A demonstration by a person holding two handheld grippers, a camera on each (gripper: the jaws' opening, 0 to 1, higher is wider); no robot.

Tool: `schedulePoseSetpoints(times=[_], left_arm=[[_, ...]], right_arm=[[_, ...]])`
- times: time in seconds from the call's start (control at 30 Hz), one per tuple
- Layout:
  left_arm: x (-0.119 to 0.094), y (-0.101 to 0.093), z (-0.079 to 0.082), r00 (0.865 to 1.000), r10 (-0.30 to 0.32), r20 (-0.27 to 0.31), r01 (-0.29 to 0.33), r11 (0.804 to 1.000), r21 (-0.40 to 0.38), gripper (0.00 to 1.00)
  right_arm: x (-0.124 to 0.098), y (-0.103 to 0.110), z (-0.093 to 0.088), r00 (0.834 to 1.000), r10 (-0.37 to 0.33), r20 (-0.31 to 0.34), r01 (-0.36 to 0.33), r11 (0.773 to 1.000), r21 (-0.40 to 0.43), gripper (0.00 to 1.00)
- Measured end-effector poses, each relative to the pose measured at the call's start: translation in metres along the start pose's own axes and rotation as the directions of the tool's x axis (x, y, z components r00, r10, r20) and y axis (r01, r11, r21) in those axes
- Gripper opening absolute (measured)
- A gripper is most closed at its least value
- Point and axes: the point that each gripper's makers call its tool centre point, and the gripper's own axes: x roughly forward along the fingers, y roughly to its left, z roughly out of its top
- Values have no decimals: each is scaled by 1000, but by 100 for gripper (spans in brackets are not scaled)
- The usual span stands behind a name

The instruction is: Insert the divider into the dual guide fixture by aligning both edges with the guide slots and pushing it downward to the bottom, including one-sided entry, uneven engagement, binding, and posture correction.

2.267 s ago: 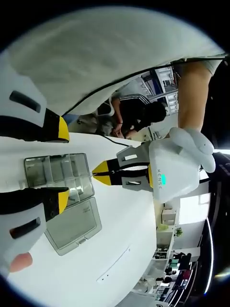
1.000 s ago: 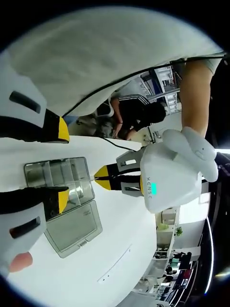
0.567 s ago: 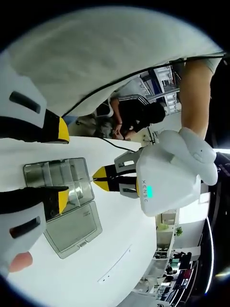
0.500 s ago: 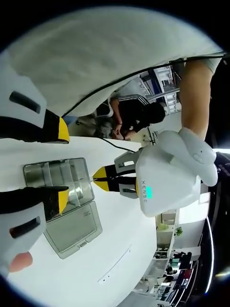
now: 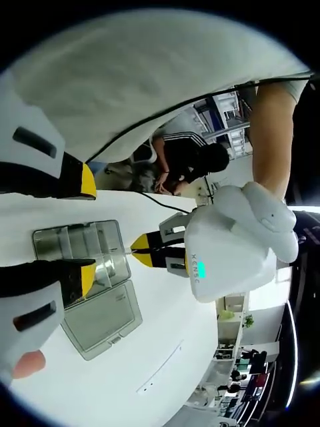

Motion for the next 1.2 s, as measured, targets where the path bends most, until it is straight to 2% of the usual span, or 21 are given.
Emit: schedulePoseSetpoints(times=[1.0, 1.2], left_arm=[[4, 0, 12, 1000, -14, 6, 14, 1000, -5, 0], [6, 0, 12, 1000, -28, 5, 28, 999, -27, 0]], right_arm=[[-1, -1, -3, 1000, -4, 4, 4, 1000, 13, 31], [-2, -1, -5, 1000, -6, 5, 6, 1000, 19, 31]])
